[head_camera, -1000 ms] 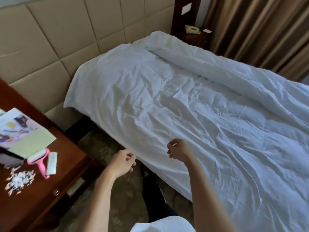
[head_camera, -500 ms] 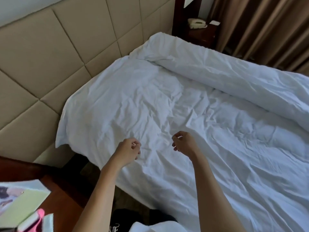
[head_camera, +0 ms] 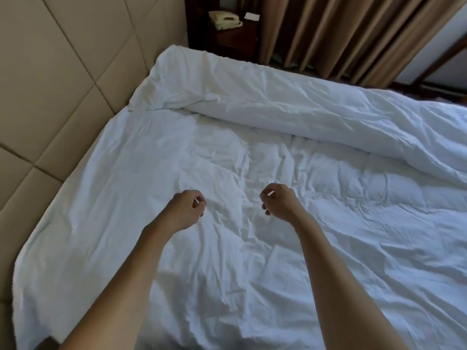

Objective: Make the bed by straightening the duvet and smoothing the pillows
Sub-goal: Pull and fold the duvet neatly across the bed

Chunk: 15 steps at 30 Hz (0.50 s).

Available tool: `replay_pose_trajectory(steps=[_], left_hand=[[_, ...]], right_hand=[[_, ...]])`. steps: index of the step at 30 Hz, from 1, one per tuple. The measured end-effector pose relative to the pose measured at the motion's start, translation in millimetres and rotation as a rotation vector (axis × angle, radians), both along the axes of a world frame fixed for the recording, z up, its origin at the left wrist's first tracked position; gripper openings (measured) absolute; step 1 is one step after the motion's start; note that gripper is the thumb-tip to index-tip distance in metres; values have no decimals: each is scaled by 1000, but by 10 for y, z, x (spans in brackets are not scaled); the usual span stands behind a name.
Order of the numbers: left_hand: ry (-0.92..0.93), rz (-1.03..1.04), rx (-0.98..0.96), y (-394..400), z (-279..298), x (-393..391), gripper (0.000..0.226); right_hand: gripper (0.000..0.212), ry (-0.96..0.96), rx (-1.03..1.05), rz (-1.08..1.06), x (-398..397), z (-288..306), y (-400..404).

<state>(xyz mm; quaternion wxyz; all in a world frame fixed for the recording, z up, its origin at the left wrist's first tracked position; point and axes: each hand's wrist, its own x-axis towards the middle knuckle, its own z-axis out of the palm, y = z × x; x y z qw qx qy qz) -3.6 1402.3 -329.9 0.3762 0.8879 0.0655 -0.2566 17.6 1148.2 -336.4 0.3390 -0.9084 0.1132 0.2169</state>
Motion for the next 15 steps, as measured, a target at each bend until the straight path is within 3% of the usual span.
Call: replay_pose_trajectory(steps=[7, 15], left_hand=[[-15, -186, 125, 806, -392, 1376, 14], [-151, -389, 290, 595, -876, 2968, 17]], right_hand=[[15, 35, -100, 10, 912, -258, 473], [18, 4, -220, 164, 2386, -775, 690]])
